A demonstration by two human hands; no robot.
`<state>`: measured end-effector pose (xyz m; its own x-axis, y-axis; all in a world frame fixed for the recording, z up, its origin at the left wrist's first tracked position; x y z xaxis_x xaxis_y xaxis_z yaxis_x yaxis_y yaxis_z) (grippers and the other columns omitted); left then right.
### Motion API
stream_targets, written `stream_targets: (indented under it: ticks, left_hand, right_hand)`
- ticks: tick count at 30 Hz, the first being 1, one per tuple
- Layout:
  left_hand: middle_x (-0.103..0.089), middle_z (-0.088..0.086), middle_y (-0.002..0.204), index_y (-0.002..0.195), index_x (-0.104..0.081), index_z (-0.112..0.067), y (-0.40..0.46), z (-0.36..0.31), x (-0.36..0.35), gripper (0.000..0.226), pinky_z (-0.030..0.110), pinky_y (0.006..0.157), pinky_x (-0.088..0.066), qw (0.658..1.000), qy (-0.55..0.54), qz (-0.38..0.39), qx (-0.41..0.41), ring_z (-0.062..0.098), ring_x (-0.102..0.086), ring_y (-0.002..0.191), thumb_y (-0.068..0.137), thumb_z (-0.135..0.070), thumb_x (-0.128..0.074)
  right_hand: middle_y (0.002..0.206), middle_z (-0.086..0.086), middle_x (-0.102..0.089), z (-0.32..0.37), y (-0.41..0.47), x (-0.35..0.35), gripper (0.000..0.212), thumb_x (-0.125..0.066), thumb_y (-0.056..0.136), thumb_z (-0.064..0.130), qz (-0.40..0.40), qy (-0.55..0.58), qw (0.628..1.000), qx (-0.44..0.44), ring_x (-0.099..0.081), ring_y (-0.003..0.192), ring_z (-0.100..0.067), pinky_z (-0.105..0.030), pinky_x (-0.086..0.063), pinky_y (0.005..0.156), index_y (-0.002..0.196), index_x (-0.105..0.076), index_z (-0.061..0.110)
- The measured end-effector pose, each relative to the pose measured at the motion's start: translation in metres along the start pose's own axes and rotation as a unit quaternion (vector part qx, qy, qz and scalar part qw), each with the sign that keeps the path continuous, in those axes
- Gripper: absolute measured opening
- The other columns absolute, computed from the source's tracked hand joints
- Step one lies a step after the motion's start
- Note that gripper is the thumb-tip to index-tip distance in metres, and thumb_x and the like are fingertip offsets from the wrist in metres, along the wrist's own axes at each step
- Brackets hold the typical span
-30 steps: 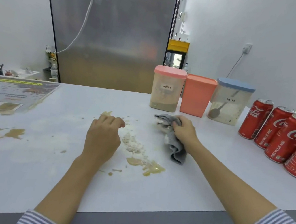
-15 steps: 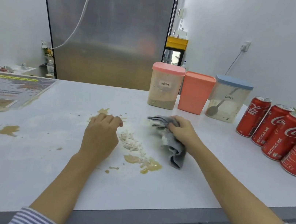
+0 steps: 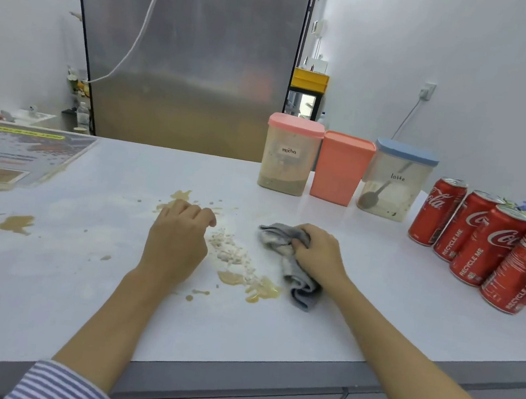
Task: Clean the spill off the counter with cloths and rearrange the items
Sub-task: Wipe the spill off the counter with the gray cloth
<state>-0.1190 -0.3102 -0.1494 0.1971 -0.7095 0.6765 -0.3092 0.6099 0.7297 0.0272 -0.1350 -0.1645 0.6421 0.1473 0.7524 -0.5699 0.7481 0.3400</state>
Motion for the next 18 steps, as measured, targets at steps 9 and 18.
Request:
stream_targets:
  ticks: [9, 18]
  left_hand:
    - [-0.065, 0.003, 0.063, 0.071, -0.065, -0.009, 0.005, -0.001, -0.004, 0.049, 0.035, 0.060, -0.048, 1.000, 0.001, 0.001, 0.005, 0.031, -0.062, 0.070, 0.060, -0.006, -0.017]
    - [-0.069, 0.006, 0.095, 0.098, -0.066, -0.008, -0.001, 0.020, 0.028, 0.053, 0.042, 0.078, -0.044, 0.988, -0.089, -0.031, 0.126, 0.034, -0.051, 0.097, 0.063, -0.006, -0.026]
  right_hand:
    - [0.112, -0.009, -0.065, 0.025, -0.027, -0.001, 0.025, -0.047, 0.092, 0.005, 0.035, 0.091, 0.995, 0.002, -0.054, 0.106, -0.025, -0.022, -0.036, 0.080, 0.112, -0.062, 0.007]
    - [0.125, -0.009, -0.057, -0.034, -0.078, 0.057, 0.032, -0.037, 0.095, 0.008, -0.042, -0.006, 0.993, -0.108, -0.048, 0.115, -0.030, -0.036, -0.040, 0.092, 0.124, -0.051, 0.013]
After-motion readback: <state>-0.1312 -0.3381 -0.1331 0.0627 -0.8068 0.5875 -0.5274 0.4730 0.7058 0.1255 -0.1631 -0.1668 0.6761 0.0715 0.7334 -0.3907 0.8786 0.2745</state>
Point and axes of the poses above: each hand's wrist, its own y-axis towards the middle knuckle, its own x-axis out of the back of the hand, z = x × y, the point moved 4 cm from there along y, towards the middle knuckle
